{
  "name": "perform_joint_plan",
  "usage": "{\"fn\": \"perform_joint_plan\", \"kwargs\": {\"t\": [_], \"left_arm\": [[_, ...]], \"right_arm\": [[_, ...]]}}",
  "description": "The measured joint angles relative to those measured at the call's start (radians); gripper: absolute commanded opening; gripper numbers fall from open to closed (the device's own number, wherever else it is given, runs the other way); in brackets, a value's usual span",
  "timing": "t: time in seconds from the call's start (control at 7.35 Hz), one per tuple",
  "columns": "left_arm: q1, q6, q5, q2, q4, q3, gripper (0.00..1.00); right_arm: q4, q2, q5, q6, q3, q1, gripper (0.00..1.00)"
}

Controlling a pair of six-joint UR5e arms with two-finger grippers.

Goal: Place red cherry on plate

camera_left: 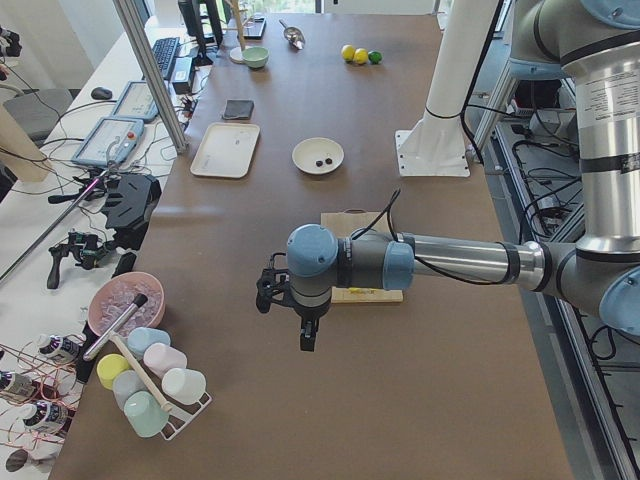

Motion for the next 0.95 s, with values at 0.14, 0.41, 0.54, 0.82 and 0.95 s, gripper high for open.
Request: {"fn": "perform_joint_plan", "kwargs": {"t": [0.14, 0.41, 0.54, 0.82, 0.95], "left_arm": [[-0.001, -0.001, -0.025, 0.009, -0.019, 0.027, 0.98], [-0.010, -0.001, -0.033, 0.012, -0.031, 0.051, 0.98], [-0.031, 0.000, -0.031, 0.008, -0.034, 0.050, 0.98], [-0.065, 0.001, -0.030, 0.008, -0.049, 0.044, 0.98], [-0.069, 0.001, -0.027, 0.011, -0.053, 0.042, 0.98]], "right_arm": [[0.001, 0.001, 0.000, 0.000, 0.000, 0.000, 1.00], [0.002, 0.002, 0.001, 0.000, -0.001, 0.000, 1.00], [0.002, 0.002, 0.001, 0.000, -0.001, 0.000, 1.00], [0.003, 0.002, 0.001, 0.001, 0.001, 0.000, 1.00], [0.003, 0.002, 0.001, 0.001, 0.002, 0.000, 1.00]]}}
